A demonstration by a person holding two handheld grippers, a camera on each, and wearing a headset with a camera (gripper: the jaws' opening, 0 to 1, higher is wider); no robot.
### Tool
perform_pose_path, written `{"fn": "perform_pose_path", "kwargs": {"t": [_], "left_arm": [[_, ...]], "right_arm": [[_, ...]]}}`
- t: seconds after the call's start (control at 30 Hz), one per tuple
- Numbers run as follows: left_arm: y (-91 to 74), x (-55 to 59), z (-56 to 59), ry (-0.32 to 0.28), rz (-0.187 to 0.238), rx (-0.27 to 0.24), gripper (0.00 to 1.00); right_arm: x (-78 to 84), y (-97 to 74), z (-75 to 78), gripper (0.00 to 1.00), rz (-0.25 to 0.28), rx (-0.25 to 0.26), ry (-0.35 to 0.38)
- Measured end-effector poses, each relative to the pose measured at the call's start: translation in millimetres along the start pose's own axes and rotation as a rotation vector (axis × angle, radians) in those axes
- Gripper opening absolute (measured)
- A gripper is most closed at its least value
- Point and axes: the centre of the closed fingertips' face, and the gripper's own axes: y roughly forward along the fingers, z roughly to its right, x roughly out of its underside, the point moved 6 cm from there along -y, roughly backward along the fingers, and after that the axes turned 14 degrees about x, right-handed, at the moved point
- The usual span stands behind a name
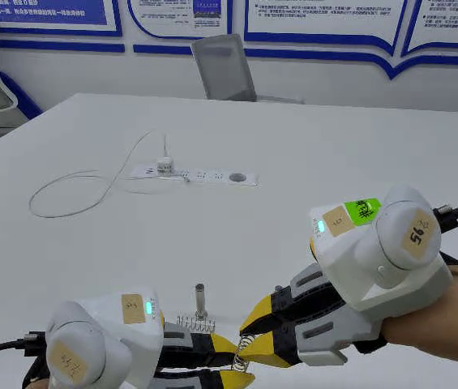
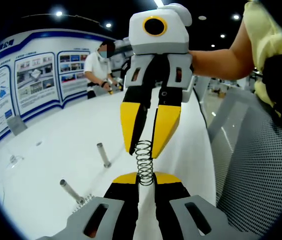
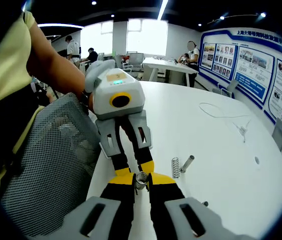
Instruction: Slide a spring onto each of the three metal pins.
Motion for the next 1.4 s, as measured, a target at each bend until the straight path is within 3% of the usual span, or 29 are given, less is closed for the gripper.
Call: {"fn": "perform_pose_path", "kwargs": {"t": [1.03, 1.4], "left_arm": [[-2.3, 1.5, 0.1, -0.019, 0.015, -0.009, 0.10], [-4.2, 1.1, -2.5, -0.022, 0.020, -0.024, 0.15]], "right_arm": [[-0.3, 3.4, -3.6, 0.12, 0.005, 0.013, 0.021], [-1.5, 1.1, 2.2, 0.12, 0.015, 0.034, 0.042]]}}
